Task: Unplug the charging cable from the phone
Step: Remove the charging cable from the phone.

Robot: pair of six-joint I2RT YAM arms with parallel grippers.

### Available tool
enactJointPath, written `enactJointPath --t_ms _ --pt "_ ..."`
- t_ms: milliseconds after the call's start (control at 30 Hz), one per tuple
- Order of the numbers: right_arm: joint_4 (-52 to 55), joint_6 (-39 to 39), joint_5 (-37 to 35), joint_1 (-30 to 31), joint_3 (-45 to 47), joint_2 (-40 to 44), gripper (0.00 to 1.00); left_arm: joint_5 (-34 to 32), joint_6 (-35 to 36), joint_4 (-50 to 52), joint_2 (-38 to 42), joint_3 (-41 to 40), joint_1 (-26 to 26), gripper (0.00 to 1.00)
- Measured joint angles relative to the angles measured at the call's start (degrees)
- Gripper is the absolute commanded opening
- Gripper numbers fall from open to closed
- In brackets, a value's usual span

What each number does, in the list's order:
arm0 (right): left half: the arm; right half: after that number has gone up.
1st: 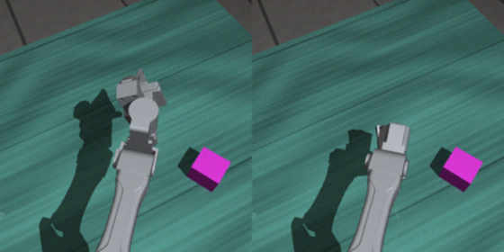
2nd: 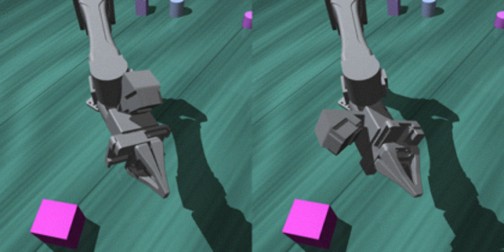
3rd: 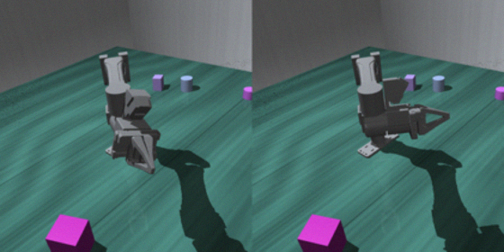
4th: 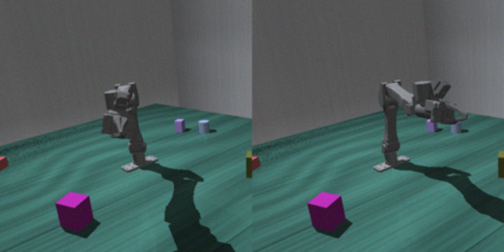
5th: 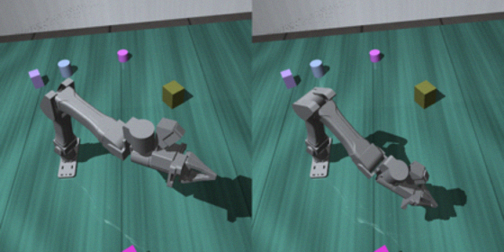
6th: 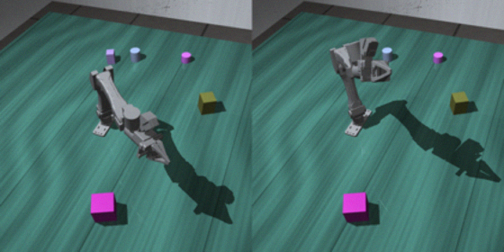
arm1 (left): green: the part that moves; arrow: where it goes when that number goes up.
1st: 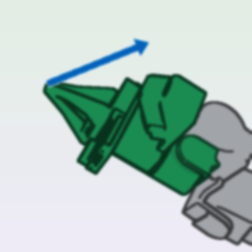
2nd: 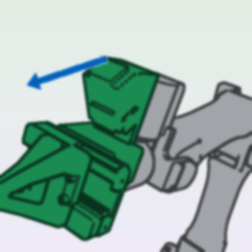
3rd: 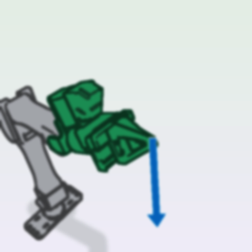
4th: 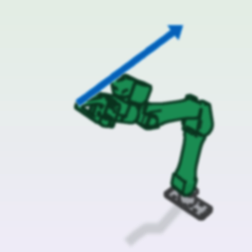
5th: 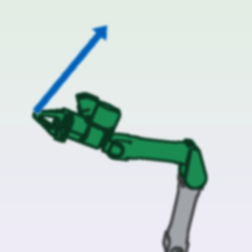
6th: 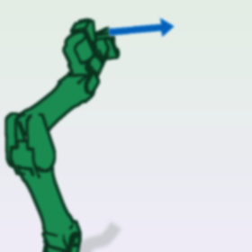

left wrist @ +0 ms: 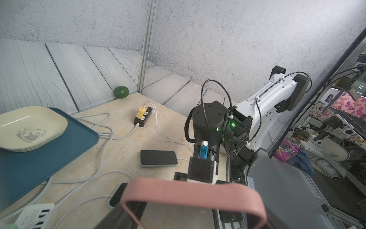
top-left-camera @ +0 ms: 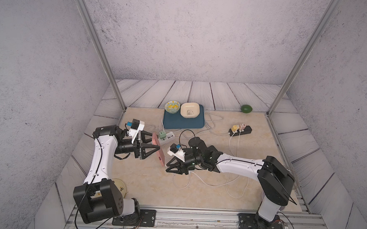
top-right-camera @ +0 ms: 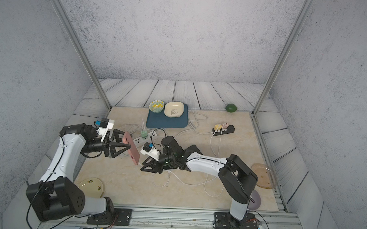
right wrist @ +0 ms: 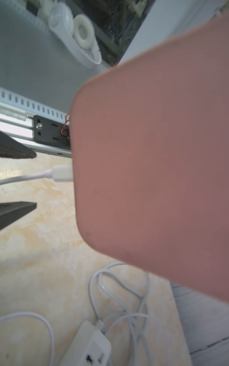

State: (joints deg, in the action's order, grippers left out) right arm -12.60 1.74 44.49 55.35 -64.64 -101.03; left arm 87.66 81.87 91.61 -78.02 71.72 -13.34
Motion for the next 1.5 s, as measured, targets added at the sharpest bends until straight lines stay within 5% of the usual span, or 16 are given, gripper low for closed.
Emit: enactJointPath --t_ms 133,467,1233,1367,1500 --pt "-0.46 0.13 -0.04 0.04 -0.26 -0.04 0.11 0.02 0.0 0.0 -0.02 0.0 0.0 0.0" --pt "-1.27 0.37 -0.02 0.37 -0.28 -0.07 0.0 0.02 0.04 0.0 -0.02 0.0 0.0 0.0" --pt "-4.35 0.66 0.31 1.05 2.1 -3.02 0.0 -0.28 -0.74 0.0 -0.02 0.04 -0.02 0.0" --pt "-3.85 1.64 -0.46 1.05 2.1 -3.74 0.2 -0.28 -0.92 0.0 -0.02 0.22 -0.02 0.0" --pt "-3.34 2.69 -1.11 1.05 1.9 -3.93 0.28 -0.26 -0.98 0.0 -0.02 0.68 -0.02 0.0"
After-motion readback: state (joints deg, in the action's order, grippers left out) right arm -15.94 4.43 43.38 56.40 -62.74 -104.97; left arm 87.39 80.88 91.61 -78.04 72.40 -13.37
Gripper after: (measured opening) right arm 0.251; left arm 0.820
